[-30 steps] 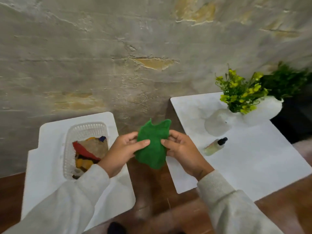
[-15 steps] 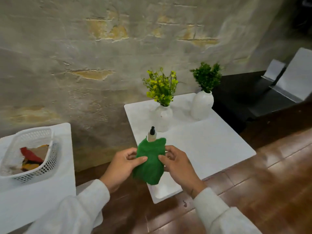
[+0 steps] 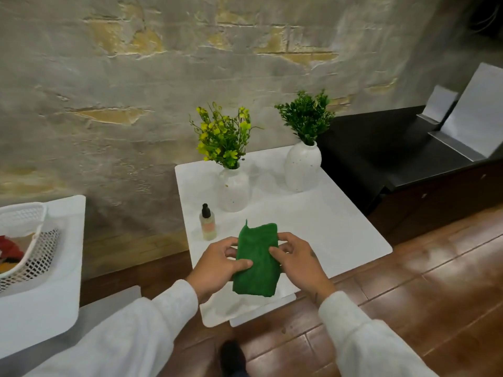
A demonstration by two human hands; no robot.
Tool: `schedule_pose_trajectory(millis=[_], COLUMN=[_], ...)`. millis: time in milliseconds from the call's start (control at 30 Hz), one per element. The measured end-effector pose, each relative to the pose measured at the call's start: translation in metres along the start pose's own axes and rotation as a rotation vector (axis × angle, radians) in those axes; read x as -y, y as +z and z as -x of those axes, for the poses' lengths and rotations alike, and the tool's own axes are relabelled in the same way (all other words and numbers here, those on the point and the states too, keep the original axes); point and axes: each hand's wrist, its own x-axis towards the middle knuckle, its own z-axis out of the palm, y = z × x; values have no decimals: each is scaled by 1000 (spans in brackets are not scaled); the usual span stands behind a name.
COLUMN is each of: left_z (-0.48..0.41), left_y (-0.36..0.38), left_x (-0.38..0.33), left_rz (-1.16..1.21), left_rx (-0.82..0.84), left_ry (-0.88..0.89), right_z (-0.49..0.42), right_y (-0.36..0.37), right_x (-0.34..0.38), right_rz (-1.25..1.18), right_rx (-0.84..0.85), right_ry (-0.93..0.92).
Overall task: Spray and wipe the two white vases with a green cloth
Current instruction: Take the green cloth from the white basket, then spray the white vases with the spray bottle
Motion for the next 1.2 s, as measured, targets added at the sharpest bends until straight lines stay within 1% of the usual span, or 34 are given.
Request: schedule_pose_trajectory(millis=[167, 267, 333, 400, 500, 567, 633, 700, 767, 900, 1000, 1100, 1200], left_z=[-64, -99, -120, -139, -151, -152, -155, -155, -154, -146, -130, -113, -100], left_y=[10, 17, 21, 23, 27, 32, 35, 38, 39, 31, 20, 8, -4], left_x=[1, 2, 4, 9, 16, 21, 23, 25, 28, 34, 36, 41, 44], left_rz=[8, 52, 96, 131, 140, 173, 199, 219, 239, 184, 77, -8, -64], left_rx=[-1, -31, -53, -66, -56, -10, 15, 2, -54, -186, -317, -432, -578], left_ry=[-43, -97, -153, -213, -289, -329, -341, -348, -354, -403, -381, -369, -387], right_z=[-58, -92, -114, -134, -151, -158, -166, -170, -171, -176, -190, -204, -209], right_y=[-16, -24, -29, -31, -32, -33, -36, -39, -41, -52, -60, -55, -33], right_x=[-3, 1, 2, -1, -8, -15, -24, -33, -40, -47, -41, -23, 1], right_rz=[38, 79, 151, 212, 316, 364, 404, 429, 460, 523, 552, 522, 490], right_rx=[25, 107, 179, 204, 203, 228, 252, 267, 303, 376, 362, 353, 475], right_ry=[63, 111, 111, 106, 100, 105, 114, 128, 137, 126, 22, -78, -161])
